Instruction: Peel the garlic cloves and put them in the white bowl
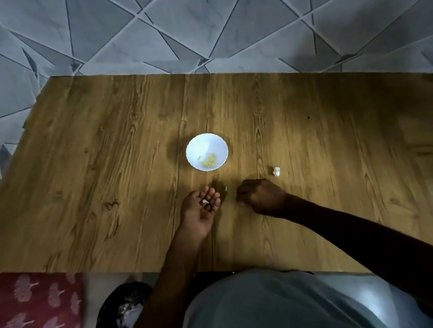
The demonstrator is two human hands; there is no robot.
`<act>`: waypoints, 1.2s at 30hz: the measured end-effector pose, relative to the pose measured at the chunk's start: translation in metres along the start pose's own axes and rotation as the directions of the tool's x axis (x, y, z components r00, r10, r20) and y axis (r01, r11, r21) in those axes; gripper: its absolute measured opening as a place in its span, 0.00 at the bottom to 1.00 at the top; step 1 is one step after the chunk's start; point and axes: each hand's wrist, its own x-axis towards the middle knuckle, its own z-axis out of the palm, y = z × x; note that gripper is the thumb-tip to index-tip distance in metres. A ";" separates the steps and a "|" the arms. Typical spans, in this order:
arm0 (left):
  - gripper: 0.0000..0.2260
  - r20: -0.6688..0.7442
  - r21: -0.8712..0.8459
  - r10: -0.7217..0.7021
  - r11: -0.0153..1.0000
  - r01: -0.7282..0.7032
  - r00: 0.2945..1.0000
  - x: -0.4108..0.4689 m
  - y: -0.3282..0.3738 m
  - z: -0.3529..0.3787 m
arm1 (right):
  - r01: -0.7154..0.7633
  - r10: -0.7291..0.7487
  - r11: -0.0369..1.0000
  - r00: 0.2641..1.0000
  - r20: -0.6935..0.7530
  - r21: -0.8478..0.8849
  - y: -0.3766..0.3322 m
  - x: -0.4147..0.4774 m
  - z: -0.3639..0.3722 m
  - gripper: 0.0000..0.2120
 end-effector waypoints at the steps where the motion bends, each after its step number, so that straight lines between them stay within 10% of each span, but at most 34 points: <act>1: 0.14 -0.006 0.002 0.006 1.000 -0.006 1.000 0.000 0.000 0.001 | -0.010 0.010 1.000 1.000 -0.010 -0.016 -0.001 -0.001 0.002 0.03; 5: 0.15 0.000 0.015 0.011 1.000 -0.011 1.000 -0.001 -0.001 0.005 | -0.157 0.156 0.988 0.987 -0.044 0.001 -0.011 -0.005 0.009 0.01; 11: 0.16 0.022 0.044 -0.020 0.999 0.019 1.000 -0.004 -0.012 0.013 | -0.448 0.611 0.710 0.775 -0.159 0.544 -0.037 0.001 -0.007 0.09; 18: 0.15 0.084 0.053 -0.095 0.994 0.091 0.992 -0.014 -0.024 0.032 | -0.400 0.502 0.775 0.860 -0.091 0.490 -0.047 0.006 -0.025 0.09; 36: 0.15 0.099 -0.034 -0.115 0.992 0.119 0.988 -0.016 -0.012 0.015 | -0.646 0.836 0.306 0.534 0.128 0.699 -0.025 -0.027 -0.028 0.06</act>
